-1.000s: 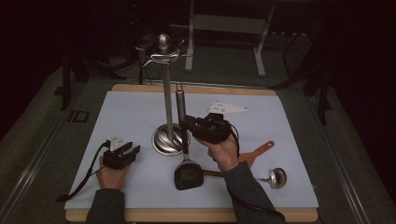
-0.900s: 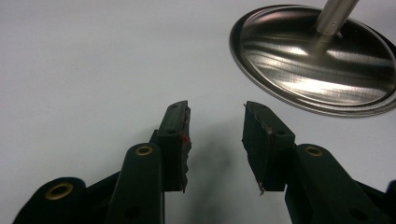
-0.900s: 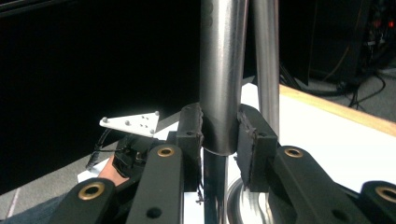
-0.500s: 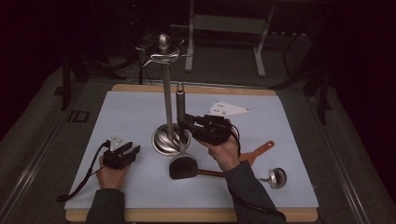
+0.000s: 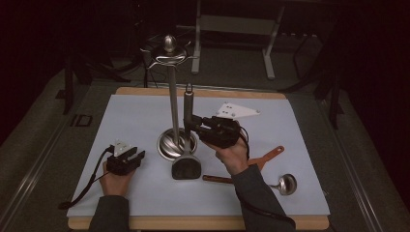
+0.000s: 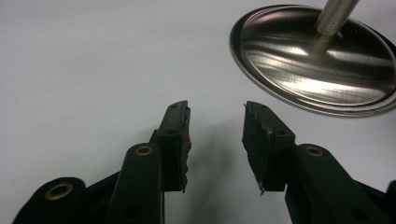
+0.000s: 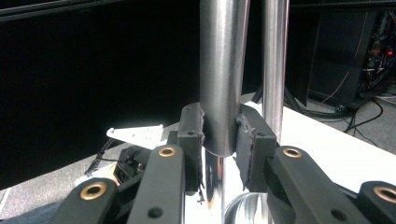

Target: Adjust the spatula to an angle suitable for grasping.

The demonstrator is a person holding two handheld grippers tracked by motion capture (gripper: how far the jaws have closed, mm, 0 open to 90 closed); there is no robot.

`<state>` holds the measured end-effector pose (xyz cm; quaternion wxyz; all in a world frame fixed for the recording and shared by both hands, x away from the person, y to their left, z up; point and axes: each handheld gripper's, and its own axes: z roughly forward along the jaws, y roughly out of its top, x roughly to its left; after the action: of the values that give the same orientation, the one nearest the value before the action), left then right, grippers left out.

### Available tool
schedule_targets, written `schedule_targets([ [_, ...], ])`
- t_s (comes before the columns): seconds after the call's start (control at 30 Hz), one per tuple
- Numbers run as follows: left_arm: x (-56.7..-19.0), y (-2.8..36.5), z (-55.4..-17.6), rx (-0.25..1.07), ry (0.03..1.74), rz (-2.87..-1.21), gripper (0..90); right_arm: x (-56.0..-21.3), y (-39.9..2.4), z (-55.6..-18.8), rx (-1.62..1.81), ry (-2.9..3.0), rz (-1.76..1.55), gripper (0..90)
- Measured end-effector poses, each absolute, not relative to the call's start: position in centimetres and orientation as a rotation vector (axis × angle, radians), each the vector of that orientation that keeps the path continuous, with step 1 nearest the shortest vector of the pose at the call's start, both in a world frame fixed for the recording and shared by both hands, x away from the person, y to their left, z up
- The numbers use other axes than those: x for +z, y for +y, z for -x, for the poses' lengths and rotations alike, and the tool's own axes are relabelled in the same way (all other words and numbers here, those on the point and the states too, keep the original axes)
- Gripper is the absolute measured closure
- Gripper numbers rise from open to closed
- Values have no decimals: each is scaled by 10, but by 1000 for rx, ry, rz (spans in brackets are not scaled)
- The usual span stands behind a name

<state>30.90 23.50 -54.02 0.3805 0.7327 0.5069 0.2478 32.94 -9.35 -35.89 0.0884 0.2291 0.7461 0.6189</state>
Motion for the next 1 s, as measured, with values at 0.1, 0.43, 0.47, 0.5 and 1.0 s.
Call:
schedule_targets([
  [0.1,-540,235,-309,633,1295,-1871,610,-356,-94,-330,1843,2218,-672,738],
  [0.43,-540,235,-309,632,1297,-1870,610,-347,-95,-330,1851,2204,-644,739],
  [0.47,-540,235,-309,632,1297,-1870,610,-346,-95,-330,1853,2202,-640,739],
  [0.5,-540,235,-309,632,1297,-1870,610,-345,-95,-330,1855,2201,-633,739],
  [1.0,-540,235,-309,632,1296,-1870,609,-332,-91,-328,1862,2196,-587,740],
])
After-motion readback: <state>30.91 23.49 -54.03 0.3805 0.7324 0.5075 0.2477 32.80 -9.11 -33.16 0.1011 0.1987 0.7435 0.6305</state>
